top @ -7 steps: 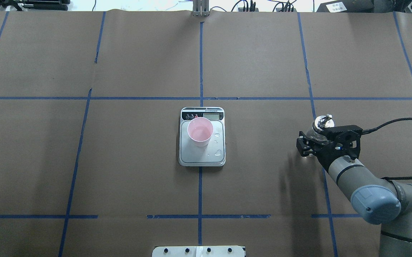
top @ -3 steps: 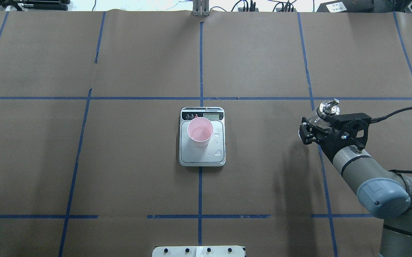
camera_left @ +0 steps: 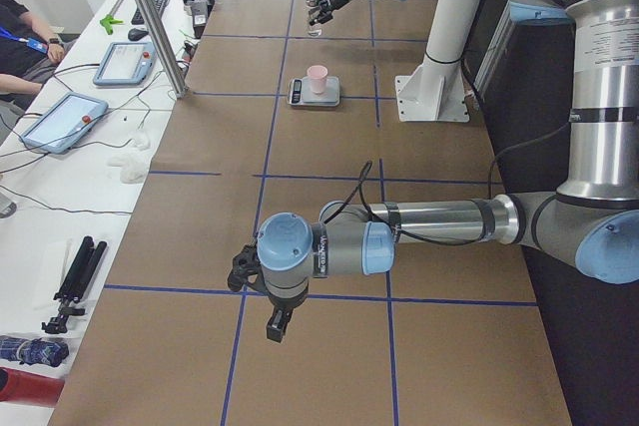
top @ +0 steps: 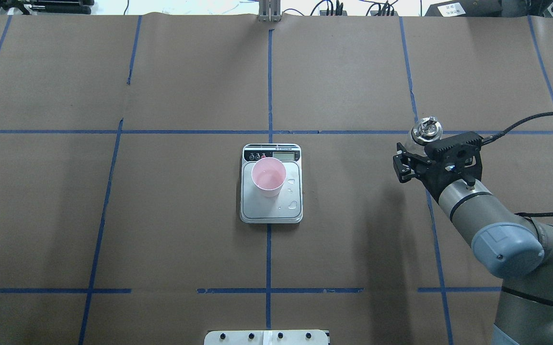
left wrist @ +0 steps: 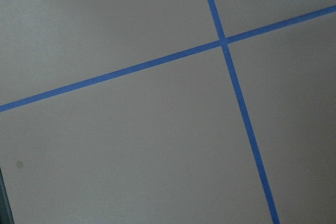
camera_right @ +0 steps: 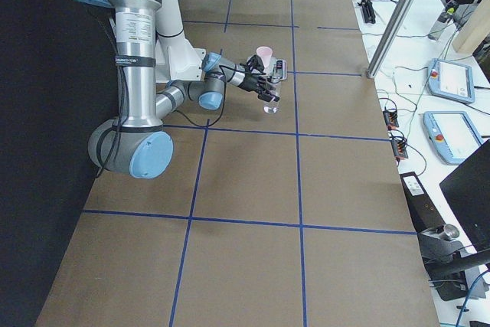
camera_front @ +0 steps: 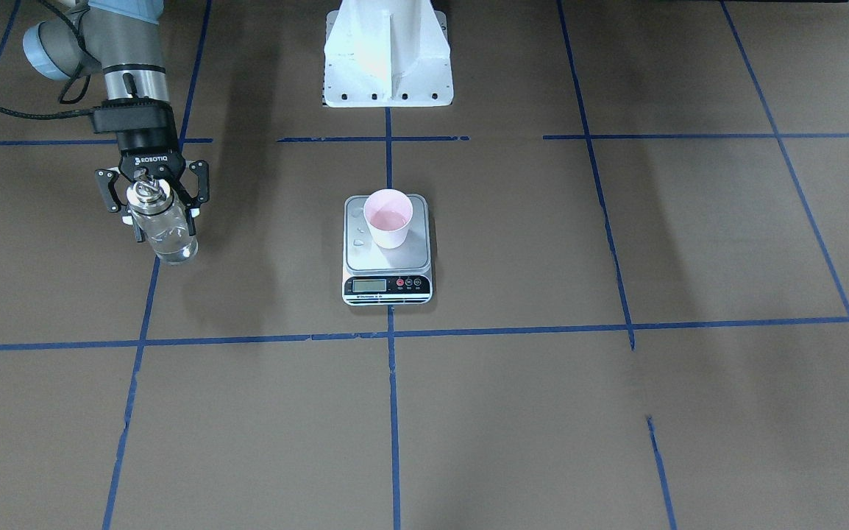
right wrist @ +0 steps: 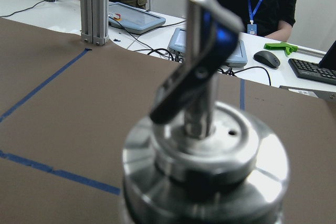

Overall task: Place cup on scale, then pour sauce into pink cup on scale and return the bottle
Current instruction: 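Lift the bottle with the right gripper and carry it over the cup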

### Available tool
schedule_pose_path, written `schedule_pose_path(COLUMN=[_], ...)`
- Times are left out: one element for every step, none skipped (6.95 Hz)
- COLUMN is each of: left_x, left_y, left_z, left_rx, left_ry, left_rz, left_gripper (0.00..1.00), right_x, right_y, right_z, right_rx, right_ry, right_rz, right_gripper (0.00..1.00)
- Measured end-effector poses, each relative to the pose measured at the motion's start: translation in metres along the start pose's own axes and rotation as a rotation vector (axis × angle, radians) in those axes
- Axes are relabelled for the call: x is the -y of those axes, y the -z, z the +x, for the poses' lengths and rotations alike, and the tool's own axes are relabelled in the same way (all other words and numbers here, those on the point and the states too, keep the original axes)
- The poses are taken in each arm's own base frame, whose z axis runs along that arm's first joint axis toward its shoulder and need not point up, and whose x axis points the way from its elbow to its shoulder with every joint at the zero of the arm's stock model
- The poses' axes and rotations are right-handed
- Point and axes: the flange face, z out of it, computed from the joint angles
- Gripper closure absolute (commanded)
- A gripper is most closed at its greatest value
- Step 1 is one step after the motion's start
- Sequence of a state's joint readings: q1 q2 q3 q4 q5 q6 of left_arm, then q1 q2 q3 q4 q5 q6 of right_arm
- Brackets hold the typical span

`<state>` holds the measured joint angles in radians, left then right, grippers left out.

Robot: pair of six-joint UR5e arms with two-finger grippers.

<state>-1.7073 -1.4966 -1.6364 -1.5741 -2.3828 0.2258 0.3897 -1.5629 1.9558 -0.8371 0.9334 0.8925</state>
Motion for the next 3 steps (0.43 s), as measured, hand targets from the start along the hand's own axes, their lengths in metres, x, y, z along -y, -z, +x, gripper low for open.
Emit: schedule_pose_path(left_x=[0.0051,0.0078,0.0087], left_y=[0.0058,0.0068,0.0066], left_z=[0.0105,0.0171,0.0200], left_rx=[-0.005,-0.005,-0.004], left_ry=[0.055,0.069,0.066], left_rz=[0.015,0.021,0.026], left_gripper=[0.00,0.00,0.00], right_x=[0.0050,0.0071,0.0125], right_y=[-0.0014,-0.0029,-0.0064], right_z=[-0.0029,-0.0044,-0.0119], right_rx=[0.005,0.001,-0.013], right_ry=[0.013,0.058,0.136], right_rz=[0.000,-0.005,-0.015], right_gripper=[1.00,1.00,1.00])
